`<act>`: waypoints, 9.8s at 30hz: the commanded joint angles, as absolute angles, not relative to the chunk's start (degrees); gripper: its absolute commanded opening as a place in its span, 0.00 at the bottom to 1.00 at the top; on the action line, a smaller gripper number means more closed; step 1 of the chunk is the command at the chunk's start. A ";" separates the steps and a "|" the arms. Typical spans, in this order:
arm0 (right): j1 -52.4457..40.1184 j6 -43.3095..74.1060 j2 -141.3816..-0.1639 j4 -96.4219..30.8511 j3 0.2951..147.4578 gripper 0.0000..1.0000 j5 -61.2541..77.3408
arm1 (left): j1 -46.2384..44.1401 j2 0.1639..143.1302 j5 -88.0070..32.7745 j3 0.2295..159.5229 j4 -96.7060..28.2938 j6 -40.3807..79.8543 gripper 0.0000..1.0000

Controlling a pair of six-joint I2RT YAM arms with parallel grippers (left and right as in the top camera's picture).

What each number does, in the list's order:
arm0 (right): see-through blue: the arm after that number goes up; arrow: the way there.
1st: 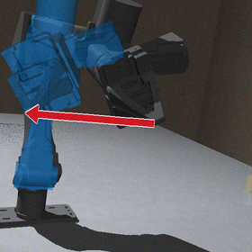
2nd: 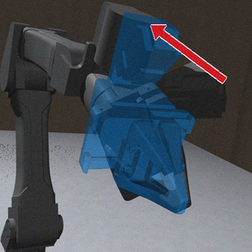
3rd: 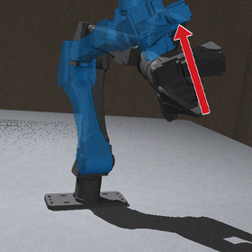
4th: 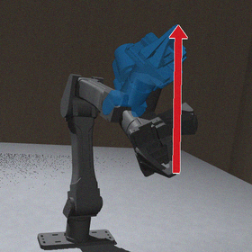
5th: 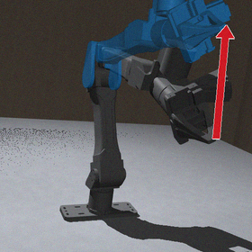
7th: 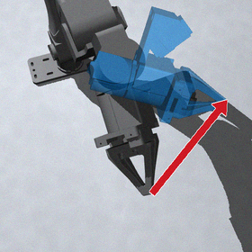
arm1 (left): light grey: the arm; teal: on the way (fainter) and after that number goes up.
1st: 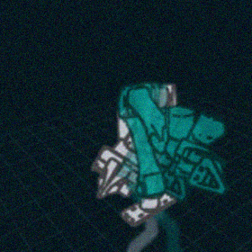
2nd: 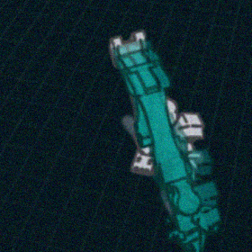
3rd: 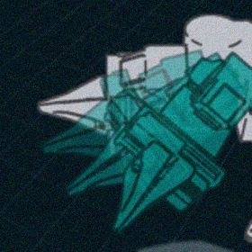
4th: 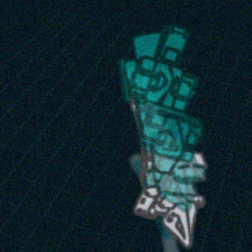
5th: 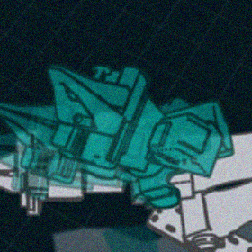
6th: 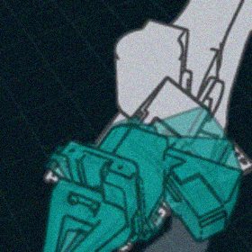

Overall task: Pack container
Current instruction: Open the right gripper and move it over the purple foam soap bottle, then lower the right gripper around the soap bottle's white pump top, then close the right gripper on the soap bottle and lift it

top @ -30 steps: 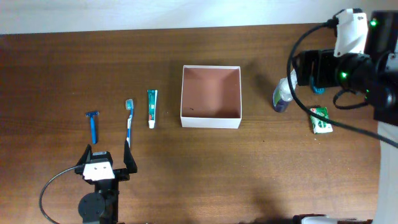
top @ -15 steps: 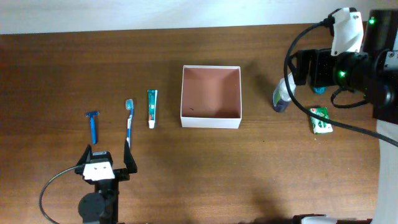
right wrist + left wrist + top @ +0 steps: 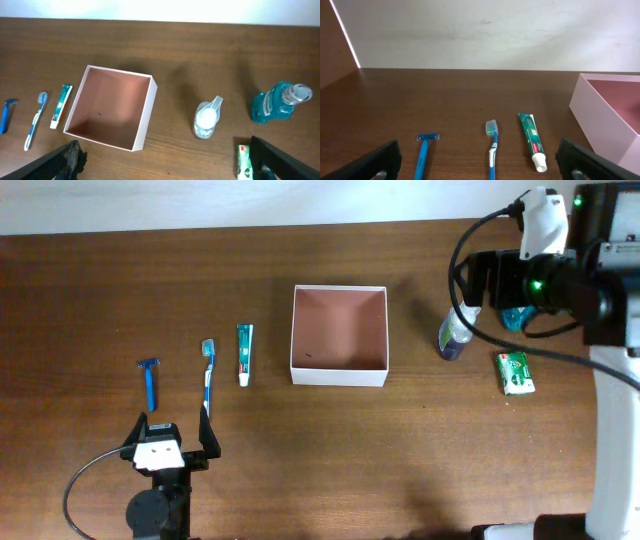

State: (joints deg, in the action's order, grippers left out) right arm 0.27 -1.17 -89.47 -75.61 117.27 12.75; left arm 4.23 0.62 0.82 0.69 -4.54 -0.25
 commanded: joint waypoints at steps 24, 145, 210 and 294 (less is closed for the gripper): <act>0.01 23.05 -101.49 -77.34 118.54 0.98 -4.60 | 4.01 0.30 0.19 0.54 -4.78 -0.93 1.00; 4.16 13.87 -123.09 -81.47 123.59 0.59 4.10 | 4.01 0.30 0.19 0.54 -4.78 -0.93 0.99; 3.73 16.56 -125.38 -82.52 122.76 0.67 3.88 | 4.01 0.30 0.19 0.54 -4.78 -0.93 0.99; 3.73 16.53 -126.82 -86.61 127.26 0.41 3.88 | 4.01 0.30 0.19 0.54 -4.78 -0.93 0.99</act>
State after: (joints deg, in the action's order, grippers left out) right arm 4.03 16.34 -126.08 -86.56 127.59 4.16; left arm 4.23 0.62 0.82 0.69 -4.54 -0.25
